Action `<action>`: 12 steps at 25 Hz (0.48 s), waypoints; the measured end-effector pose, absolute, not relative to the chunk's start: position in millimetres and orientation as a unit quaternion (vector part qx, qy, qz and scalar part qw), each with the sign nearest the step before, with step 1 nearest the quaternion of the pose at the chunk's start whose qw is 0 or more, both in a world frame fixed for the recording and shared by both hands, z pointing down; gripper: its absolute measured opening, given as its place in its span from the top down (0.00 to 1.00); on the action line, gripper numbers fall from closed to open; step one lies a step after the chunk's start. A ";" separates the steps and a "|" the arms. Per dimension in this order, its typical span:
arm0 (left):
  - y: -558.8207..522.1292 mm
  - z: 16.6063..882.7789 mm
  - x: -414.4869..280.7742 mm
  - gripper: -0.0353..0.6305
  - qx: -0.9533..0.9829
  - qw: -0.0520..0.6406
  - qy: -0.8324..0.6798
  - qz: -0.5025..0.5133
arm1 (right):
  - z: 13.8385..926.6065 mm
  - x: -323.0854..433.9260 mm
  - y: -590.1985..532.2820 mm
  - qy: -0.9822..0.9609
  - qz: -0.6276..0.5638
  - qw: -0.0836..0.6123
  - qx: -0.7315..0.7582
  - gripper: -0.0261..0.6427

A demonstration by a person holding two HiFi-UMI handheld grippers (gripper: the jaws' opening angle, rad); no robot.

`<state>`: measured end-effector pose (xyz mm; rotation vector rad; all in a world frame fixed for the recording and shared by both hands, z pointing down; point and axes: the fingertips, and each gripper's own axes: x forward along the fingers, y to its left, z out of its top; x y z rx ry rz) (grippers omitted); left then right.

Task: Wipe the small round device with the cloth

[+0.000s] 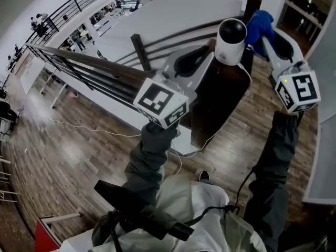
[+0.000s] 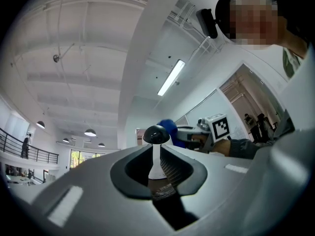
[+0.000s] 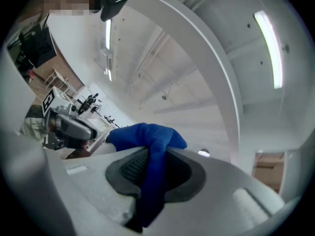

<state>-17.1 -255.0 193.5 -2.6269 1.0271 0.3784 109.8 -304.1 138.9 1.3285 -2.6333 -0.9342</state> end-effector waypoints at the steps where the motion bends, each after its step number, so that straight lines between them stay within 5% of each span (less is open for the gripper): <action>1: -254.4 193.5 -16.8 0.90 -0.913 0.147 0.356 0.133 | 119.1 109.3 -294.5 -0.830 -0.338 0.024 0.442 0.85; 12: -248.2 197.3 -19.4 0.90 -0.915 0.140 0.354 0.136 | 127.3 21.7 -257.3 -0.714 -0.532 0.246 0.382 0.85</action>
